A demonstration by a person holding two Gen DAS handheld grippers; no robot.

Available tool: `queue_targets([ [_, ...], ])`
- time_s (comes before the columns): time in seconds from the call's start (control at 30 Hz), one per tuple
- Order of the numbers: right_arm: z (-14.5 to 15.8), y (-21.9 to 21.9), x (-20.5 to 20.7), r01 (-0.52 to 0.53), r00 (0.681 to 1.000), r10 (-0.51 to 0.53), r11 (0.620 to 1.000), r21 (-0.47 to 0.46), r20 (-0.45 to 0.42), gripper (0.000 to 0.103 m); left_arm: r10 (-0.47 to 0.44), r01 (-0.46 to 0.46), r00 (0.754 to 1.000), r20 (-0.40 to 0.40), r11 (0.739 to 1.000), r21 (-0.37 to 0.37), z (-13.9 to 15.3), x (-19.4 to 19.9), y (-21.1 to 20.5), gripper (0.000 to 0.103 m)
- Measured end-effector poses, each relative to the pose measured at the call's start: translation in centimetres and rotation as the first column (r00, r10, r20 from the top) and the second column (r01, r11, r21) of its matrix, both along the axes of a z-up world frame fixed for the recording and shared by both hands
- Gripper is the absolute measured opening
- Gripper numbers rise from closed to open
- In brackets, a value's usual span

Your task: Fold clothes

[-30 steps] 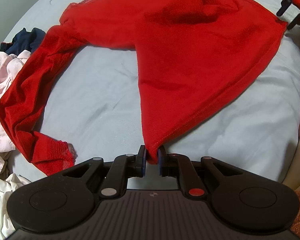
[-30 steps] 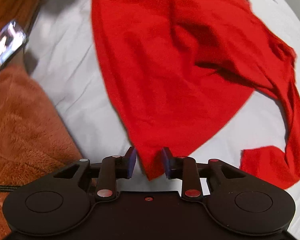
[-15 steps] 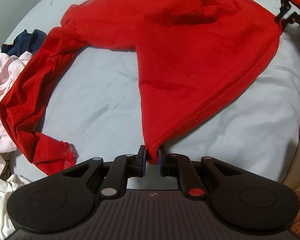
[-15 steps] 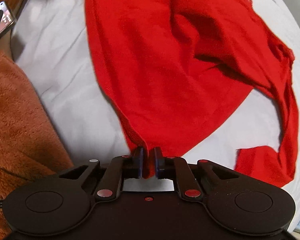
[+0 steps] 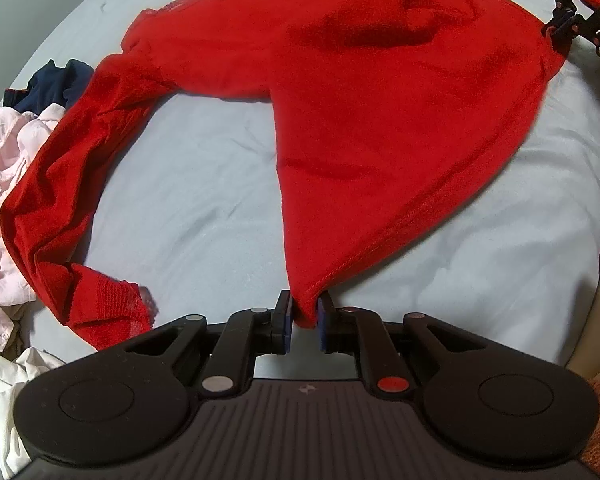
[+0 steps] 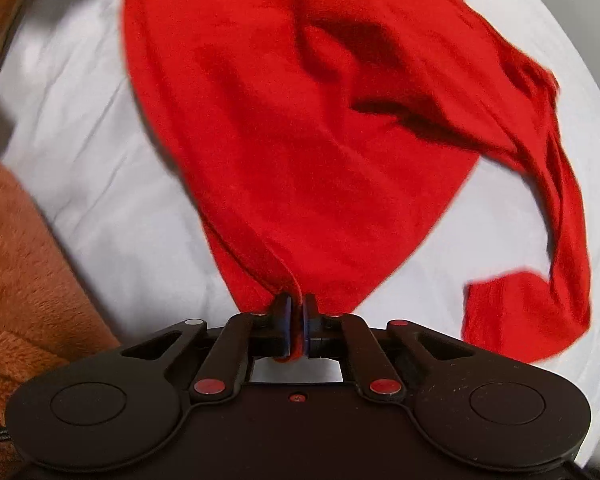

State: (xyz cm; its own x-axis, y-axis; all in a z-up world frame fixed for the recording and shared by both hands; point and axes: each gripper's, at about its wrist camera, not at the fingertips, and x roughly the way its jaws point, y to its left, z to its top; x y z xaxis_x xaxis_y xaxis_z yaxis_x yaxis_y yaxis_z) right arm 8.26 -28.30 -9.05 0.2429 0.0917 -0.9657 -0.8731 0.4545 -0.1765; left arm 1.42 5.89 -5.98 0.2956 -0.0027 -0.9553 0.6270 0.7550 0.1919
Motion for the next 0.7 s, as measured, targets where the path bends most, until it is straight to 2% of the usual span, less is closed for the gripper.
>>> queue_targets([
  [0.1, -0.4, 0.2, -0.7, -0.039, 0.999, 0.039, 0.999, -0.003, 0.000, 0.006, -0.001, 0.001, 1.000, -0.015, 1.000, 0.000, -0.2, 0.1, 0.0, 0.012],
  [0.2, -0.7, 0.2, -0.2, -0.019, 1.000, 0.019, 1.000, 0.000, -0.001, 0.005, 0.001, -0.001, 0.999, -0.034, 1.000, -0.007, -0.3, 0.3, 0.0, 0.013],
  [0.3, -1.1, -0.1, 0.3, 0.025, 1.000, -0.025, 0.999, 0.031, 0.010, 0.003, 0.003, -0.003, 0.999, -0.039, 1.000, -0.012, -0.4, 0.3, 0.1, 0.013],
  [0.43, -0.1, -1.8, 1.4, 0.125, 0.992, -0.124, 0.984, 0.129, -0.013, 0.003, -0.011, 0.011, 1.000, -0.028, 1.000, -0.012, -0.4, 0.1, -0.2, 0.013],
  [0.57, 1.3, -3.8, 3.2, 0.222, 0.975, -0.218, 0.953, 0.205, -0.040, 0.003, -0.022, 0.023, 1.000, 0.013, 0.997, -0.076, 0.6, 0.2, -0.1, 0.013],
  [0.6, 2.3, -4.5, 2.1, 0.234, 0.972, -0.230, 0.948, 0.215, -0.043, 0.003, -0.021, 0.023, 1.000, 0.023, 0.995, -0.101, 1.0, 0.2, 0.0, 0.014],
  [0.7, 2.9, -4.6, 2.6, 0.241, 0.971, -0.237, 0.944, 0.224, -0.044, 0.003, 0.005, 0.005, 0.998, 0.056, 0.985, -0.174, 2.0, 0.6, 0.5, 0.015],
])
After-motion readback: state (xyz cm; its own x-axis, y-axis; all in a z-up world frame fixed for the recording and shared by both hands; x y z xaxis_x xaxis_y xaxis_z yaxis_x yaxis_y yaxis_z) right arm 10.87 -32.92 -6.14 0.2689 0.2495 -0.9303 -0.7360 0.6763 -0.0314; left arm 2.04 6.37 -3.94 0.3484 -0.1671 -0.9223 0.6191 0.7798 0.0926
